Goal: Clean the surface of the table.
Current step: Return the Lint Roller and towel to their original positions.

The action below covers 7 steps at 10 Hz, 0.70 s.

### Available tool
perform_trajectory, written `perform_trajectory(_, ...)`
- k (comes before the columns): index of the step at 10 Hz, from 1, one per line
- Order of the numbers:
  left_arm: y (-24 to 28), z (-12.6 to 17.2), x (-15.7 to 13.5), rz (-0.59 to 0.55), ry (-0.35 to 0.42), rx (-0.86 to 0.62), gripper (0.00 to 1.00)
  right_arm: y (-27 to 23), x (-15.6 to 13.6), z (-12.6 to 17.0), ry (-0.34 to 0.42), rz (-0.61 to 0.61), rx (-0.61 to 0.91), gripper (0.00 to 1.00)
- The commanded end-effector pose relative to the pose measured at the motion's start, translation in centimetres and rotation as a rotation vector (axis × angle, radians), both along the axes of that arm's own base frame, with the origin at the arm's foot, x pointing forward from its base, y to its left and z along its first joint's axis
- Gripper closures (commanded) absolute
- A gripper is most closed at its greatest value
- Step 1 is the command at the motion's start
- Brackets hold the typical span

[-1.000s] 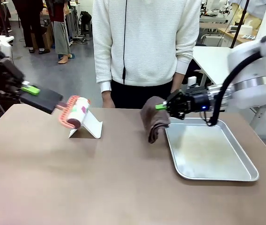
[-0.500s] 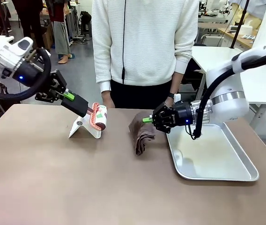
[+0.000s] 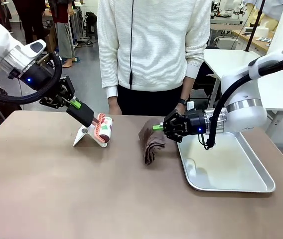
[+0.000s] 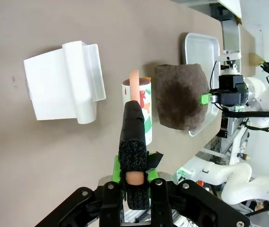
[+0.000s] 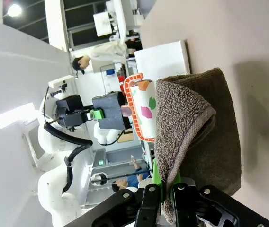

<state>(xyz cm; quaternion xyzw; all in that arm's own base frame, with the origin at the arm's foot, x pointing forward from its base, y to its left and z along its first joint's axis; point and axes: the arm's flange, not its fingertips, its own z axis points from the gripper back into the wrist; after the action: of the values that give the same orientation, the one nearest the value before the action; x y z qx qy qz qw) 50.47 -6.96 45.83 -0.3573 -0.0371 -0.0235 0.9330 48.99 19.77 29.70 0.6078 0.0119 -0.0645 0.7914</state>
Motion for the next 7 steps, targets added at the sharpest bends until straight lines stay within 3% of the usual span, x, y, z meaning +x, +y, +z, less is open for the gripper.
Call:
perform_trajectory(1, 0.1, -0.1, -0.5, 0.011, -0.024, -0.027, 0.78, 0.2, 0.2, 0.1, -0.008, 0.014, -0.005, 0.93)
perform_trajectory(4, 0.1, -0.1, 0.0, 0.004, 0.001, -0.001, 0.78, 0.1, 0.0, 0.0, 0.000, 0.001, 0.000, 0.93)
perform_trajectory(6, -2.3, 1.4, 1.4, 0.053, -0.061, 0.099, 0.78, 0.9, 0.5, -0.9, 0.002, -0.036, 0.002, 0.93)
perform_trajectory(7, -3.4, 1.4, 2.2, 0.087, -0.049, 0.158, 0.78, 0.5, 0.8, -1.4, 0.015, -0.044, 0.025, 0.93)
